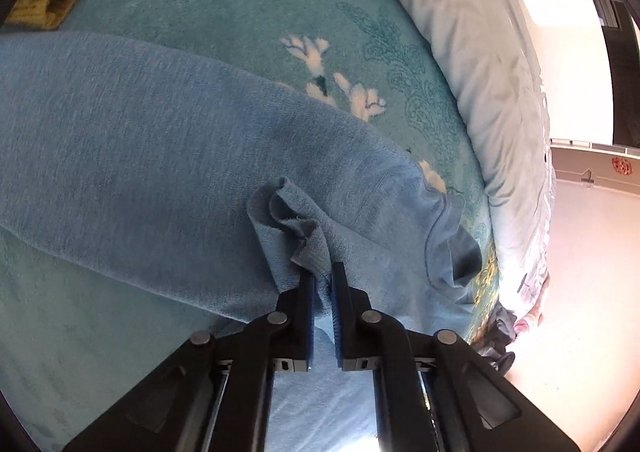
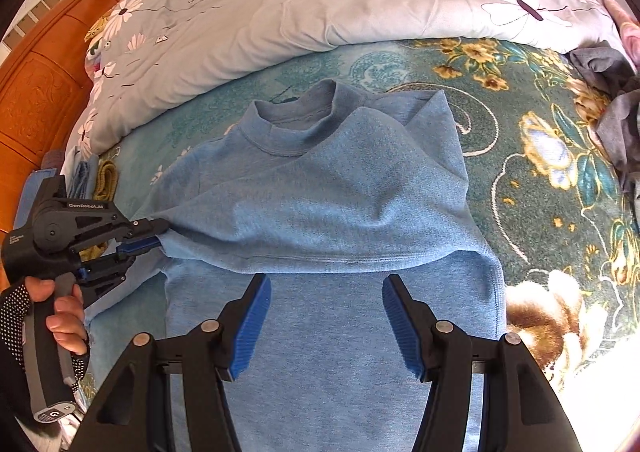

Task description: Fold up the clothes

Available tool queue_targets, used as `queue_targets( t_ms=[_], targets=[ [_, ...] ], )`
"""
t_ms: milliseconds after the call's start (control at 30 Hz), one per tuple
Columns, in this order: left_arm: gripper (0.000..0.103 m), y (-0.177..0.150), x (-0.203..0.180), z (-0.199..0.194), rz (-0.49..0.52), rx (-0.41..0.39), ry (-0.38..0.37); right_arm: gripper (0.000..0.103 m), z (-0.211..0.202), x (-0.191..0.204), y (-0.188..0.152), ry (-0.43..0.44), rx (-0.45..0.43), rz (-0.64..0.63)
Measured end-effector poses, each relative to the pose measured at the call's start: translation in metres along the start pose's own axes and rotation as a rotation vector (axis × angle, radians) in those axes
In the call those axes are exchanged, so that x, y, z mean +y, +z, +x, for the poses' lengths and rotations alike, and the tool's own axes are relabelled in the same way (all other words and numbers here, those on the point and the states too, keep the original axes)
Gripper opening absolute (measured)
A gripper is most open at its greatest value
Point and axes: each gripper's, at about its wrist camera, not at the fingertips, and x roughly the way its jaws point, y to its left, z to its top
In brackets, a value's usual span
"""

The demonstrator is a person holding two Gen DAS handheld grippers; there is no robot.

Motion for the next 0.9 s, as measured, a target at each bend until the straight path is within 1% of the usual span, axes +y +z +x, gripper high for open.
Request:
queue_targets(
  t_ms=[67,200,267,367,400,467,500,533,600,667,733,833,900],
  targets=[
    [0.004,-0.003,-0.002,-0.006,0.008,-0.014,-0.011,0.062,0.000,-0.001,-0.001,0.001,0.002,-0.001],
    [0.003,-0.007,-0.034,-0.022,0.111,-0.041,-0.107,0.062,-0.001,-0.003,-0.002,0.004,0.003,-0.002],
    [0.003,-0.009,-0.062,-0.039,0.205,-0.066,-0.200,0.062,-0.002,-0.004,-0.002,0.002,0.001,-0.003],
    [0.004,-0.019,-0.095,-0.069,0.383,-0.126,-0.295,0.062,-0.005,-0.005,0.000,0.001,-0.004,-0.003],
    [0.004,-0.021,-0.094,-0.071,0.417,-0.133,-0.275,0.062,-0.006,-0.005,0.001,0.002,-0.005,-0.003],
    [0.004,-0.024,-0.085,-0.071,0.464,-0.136,-0.198,0.062,-0.006,-0.005,0.003,0.003,-0.005,-0.003],
    [0.004,-0.023,-0.073,-0.064,0.467,-0.126,-0.149,0.062,-0.005,-0.005,0.004,0.004,-0.004,-0.003],
    [0.004,-0.021,-0.056,-0.054,0.449,-0.107,-0.098,0.062,-0.004,-0.006,0.004,0.005,-0.001,-0.001],
    [0.004,-0.018,-0.021,-0.033,0.395,-0.069,-0.031,0.062,-0.002,-0.006,0.004,0.004,0.003,0.001],
    [0.004,-0.018,0.006,-0.023,0.367,-0.059,-0.003,0.062,-0.002,-0.009,0.003,-0.004,-0.002,-0.002],
    [0.004,-0.020,0.023,-0.019,0.349,-0.053,-0.001,0.062,-0.002,-0.018,0.005,-0.023,-0.009,0.007],
    [0.004,-0.024,0.030,-0.014,0.379,-0.045,0.024,0.062,-0.002,-0.038,0.012,-0.057,-0.025,0.037],
    [0.004,-0.025,0.031,-0.011,0.393,-0.037,0.036,0.062,-0.003,-0.053,0.024,-0.069,-0.043,0.059]
  ],
)
